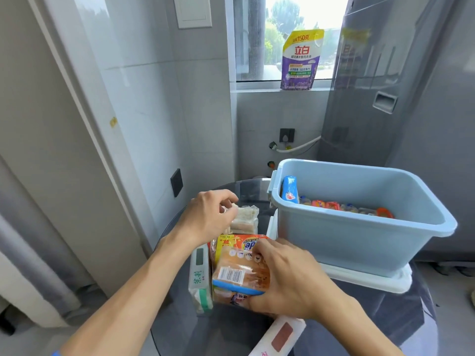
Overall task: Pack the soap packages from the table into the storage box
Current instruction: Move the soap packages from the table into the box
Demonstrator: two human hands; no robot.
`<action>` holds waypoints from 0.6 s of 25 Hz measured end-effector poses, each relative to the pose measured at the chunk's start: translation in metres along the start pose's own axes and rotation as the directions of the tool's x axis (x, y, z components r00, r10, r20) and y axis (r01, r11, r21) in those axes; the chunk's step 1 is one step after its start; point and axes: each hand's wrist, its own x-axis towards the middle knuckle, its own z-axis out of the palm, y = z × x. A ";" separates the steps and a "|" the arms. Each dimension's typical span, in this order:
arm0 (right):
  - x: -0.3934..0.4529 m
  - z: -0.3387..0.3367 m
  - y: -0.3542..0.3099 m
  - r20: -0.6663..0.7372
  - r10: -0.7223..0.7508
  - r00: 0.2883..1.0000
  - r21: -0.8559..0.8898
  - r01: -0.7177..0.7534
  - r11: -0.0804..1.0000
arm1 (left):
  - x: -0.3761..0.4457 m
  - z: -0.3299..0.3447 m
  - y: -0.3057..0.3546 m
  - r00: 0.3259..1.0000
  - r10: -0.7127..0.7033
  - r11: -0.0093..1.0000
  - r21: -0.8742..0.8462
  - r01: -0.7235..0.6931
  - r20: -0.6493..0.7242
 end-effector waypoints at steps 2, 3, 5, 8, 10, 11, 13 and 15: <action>-0.005 -0.027 -0.002 -0.110 0.059 0.992 0.120 -0.045 0.992 | 0.006 -0.005 0.007 0.990 -0.060 0.996 -0.067 0.052 -0.128; -0.008 -0.042 -0.003 -0.174 0.116 0.978 0.200 -0.080 0.977 | 0.009 -0.008 0.011 0.977 -0.112 0.987 -0.137 0.088 -0.179; -0.011 -0.073 0.002 -0.293 0.259 0.920 0.371 -0.140 0.918 | 0.015 -0.011 0.023 0.952 -0.194 0.940 -0.322 0.112 -0.236; -0.003 -0.109 0.026 -0.417 0.501 0.758 0.573 -0.209 0.792 | 0.017 -0.003 0.051 0.956 -0.057 0.940 -0.338 -0.046 -0.287; 0.010 -0.125 0.047 -0.471 0.604 0.643 0.558 -0.313 0.769 | 0.016 0.014 0.070 0.965 0.197 0.955 -0.188 -0.229 -0.175; 0.018 -0.129 0.057 -0.477 0.639 0.604 0.521 -0.391 0.759 | 0.016 0.023 0.076 0.953 0.297 0.950 -0.084 -0.301 -0.050; 0.036 -0.132 0.076 -0.415 0.705 0.575 0.462 -0.534 0.708 | 0.018 0.035 0.080 0.931 0.335 0.937 0.057 -0.346 0.146; 0.049 -0.124 0.089 -0.346 0.737 0.580 0.375 -0.635 0.676 | 0.022 0.039 0.078 0.937 0.282 0.952 0.065 -0.300 0.208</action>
